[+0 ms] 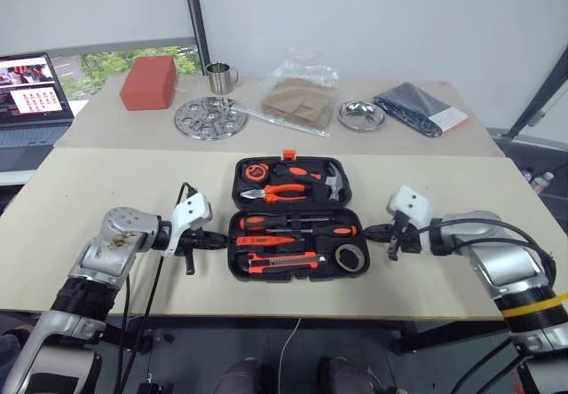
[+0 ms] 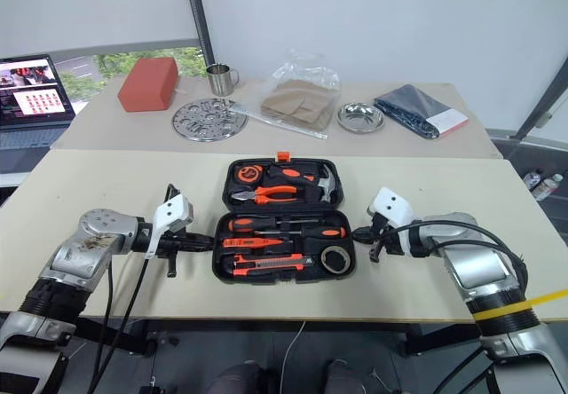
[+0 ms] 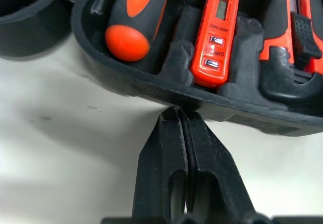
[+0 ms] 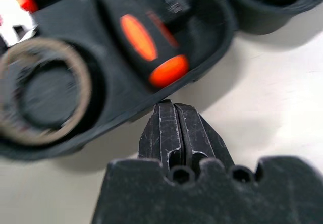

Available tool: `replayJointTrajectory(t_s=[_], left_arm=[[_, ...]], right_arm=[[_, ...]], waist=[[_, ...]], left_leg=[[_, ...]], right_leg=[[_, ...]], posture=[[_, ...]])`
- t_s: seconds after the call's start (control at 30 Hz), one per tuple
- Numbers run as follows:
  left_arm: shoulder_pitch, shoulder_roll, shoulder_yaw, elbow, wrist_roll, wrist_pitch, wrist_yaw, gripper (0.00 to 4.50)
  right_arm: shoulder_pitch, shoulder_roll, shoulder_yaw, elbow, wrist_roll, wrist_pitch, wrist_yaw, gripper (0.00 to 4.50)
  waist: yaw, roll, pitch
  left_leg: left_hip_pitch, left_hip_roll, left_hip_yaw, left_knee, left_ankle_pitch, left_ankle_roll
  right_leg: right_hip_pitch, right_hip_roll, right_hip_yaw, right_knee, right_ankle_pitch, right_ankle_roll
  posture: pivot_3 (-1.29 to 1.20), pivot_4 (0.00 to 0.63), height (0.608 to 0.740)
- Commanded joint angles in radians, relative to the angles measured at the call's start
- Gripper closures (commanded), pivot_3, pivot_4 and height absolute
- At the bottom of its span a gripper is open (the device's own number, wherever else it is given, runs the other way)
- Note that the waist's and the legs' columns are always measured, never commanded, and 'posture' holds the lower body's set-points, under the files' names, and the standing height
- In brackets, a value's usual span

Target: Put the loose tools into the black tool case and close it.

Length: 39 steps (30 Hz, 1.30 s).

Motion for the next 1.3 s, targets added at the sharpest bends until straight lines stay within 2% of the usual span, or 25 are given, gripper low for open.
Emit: replayJointTrajectory(t_s=[0.03,0.27,0.43,0.47,0.5,0.67,0.77,0.8,0.83,0.87,0.93,1.1,1.13,1.2,1.23,1.3], left_arm=[[0.042,0.017,-0.003,-0.109,-0.053,0.008,-0.063,4.4],[0.12,0.054,0.016,-0.087,0.013,-0.068,-0.013,4.4],[0.086,0.071,0.058,0.106,0.078,-0.079,0.114,4.4],[0.066,0.072,0.073,0.142,0.064,-0.053,0.126,3.89],[0.044,0.07,0.087,0.173,0.048,-0.022,0.137,3.74],[-0.14,0.01,0.151,0.268,-0.051,0.257,0.188,1.83],[-0.292,-0.073,0.176,0.335,-0.088,0.471,0.273,0.68],[-0.327,-0.1,0.184,0.352,-0.098,0.515,0.293,0.3],[-0.364,-0.13,0.195,0.378,-0.107,0.552,0.317,0.08],[-0.392,-0.154,0.202,0.4,-0.112,0.573,0.339,0.08],[-0.441,-0.205,0.215,0.442,-0.118,0.587,0.379,0.08],[-0.482,-0.288,0.22,0.497,-0.097,0.577,0.485,0.08],[-0.485,-0.295,0.231,0.507,-0.104,0.585,0.495,0.03],[-0.486,-0.301,0.251,0.518,-0.121,0.6,0.502,0.56],[-0.481,-0.3,0.252,0.516,-0.124,0.604,0.498,0.69],[-0.471,-0.297,0.246,0.508,-0.124,0.606,0.493,1.4]], right_arm=[[0.045,-0.008,-0.016,-0.143,0.06,0.006,0.049,4.5],[0.173,-0.013,-0.08,-0.244,0.068,0.042,-0.004,4.5],[0.219,-0.054,-0.179,-0.205,0.072,0.083,-0.04,4.5],[0.208,-0.06,-0.201,-0.182,0.082,0.098,-0.043,3.92],[0.19,-0.061,-0.221,-0.16,0.097,0.121,-0.047,3.68],[-0.03,0.012,-0.291,-0.031,0.226,0.332,-0.105,1.88],[-0.197,0.081,-0.258,0.087,0.223,0.418,-0.171,0.91],[-0.235,0.1,-0.24,0.124,0.209,0.434,-0.191,0.84],[-0.275,0.128,-0.227,0.172,0.193,0.449,-0.221,0.84],[-0.308,0.154,-0.219,0.213,0.182,0.463,-0.251,0.84],[-0.361,0.198,-0.195,0.298,0.151,0.465,-0.299,0.84],[-0.432,0.272,-0.172,0.456,0.105,0.444,-0.364,0.84],[-0.436,0.279,-0.167,0.472,0.097,0.438,-0.37,1.09],[-0.437,0.29,-0.158,0.478,0.092,0.436,-0.369,1.59],[-0.435,0.296,-0.161,0.473,0.095,0.439,-0.37,1.9],[-0.433,0.306,-0.167,0.463,0.097,0.441,-0.374,2.57]], waist=[[-0.002,0.0,0.0],[0.001,0.0,0.0],[0.008,0.0,0.0],[0.009,0.001,0.0],[0.009,0.001,0.0],[0.005,0.0,0.0],[0.01,-0.002,0.001],[0.014,-0.002,0.001],[0.016,-0.003,0.001],[0.016,-0.003,0.001],[0.014,-0.004,0.0],[0.007,-0.003,0.0],[0.005,-0.003,0.0],[0.002,-0.003,0.0],[-0.001,-0.003,0.0],[-0.006,-0.003,0.0]], left_leg=[[0.0,0.0,0.0,0.0,0.0,0.0],[0.003,0.001,-0.001,0.0,-0.001,-0.002],[0.006,0.001,-0.001,0.0,-0.001,-0.003],[0.007,0.001,-0.001,0.0,-0.001,-0.003],[0.007,0.001,0.0,0.0,-0.002,-0.003],[0.006,0.004,0.001,0.001,0.003,-0.008],[0.003,0.005,0.0,0.002,0.004,-0.008],[0.0,0.003,0.0,0.002,0.005,-0.007],[-0.002,0.001,0.0,0.002,0.006,-0.003],[-0.004,0.0,0.0,0.003,0.011,0.006],[-0.008,-0.003,0.001,0.002,0.012,0.007],[-0.01,-0.008,0.001,-0.004,0.011,0.008],[-0.01,-0.009,0.0,-0.008,0.012,0.008],[-0.008,-0.009,0.0,-0.01,0.012,0.007],[-0.006,-0.009,0.0,-0.01,0.012,0.007],[-0.003,-0.008,-0.001,-0.011,0.012,0.006]], right_leg=[[0.0,0.0,0.0,0.0,-0.001,-0.001],[0.002,-0.005,0.0,0.001,-0.001,-0.001],[0.004,-0.007,0.0,0.001,-0.001,-0.001],[0.004,-0.007,0.0,0.002,-0.001,-0.002],[0.004,-0.007,0.0,0.002,-0.002,-0.001],[0.001,-0.007,0.0,0.002,0.005,0.001],[-0.001,-0.006,0.0,0.004,0.005,0.001],[-0.003,-0.006,0.0,0.005,0.006,0.001],[-0.005,-0.004,0.0,0.007,0.009,-0.003],[-0.008,-0.004,0.0,0.01,0.01,-0.004],[-0.01,-0.005,0.0,0.014,0.009,-0.002],[-0.011,-0.005,-0.002,0.01,0.006,0.002],[-0.011,-0.005,-0.002,0.006,0.006,0.002],[-0.008,-0.003,-0.002,0.004,0.006,0.002],[-0.007,-0.002,-0.002,0.003,0.006,0.003],[-0.003,-0.002,-0.001,0.001,0.006,0.003]], posture=[[0.0,0.15,0.734],[0.0,0.15,0.734],[0.0,0.15,0.734],[0.0,0.15,0.734],[0.0,0.15,0.734],[0.0,0.15,0.734],[0.0,0.15,0.734],[0.0,0.15,0.734],[0.0,0.15,0.734],[0.0,0.15,0.734],[0.0,0.15,0.734],[0.0,0.15,0.734],[0.0,0.15,0.734],[0.0,0.15,0.734],[0.0,0.15,0.734],[0.0,0.15,0.734]])
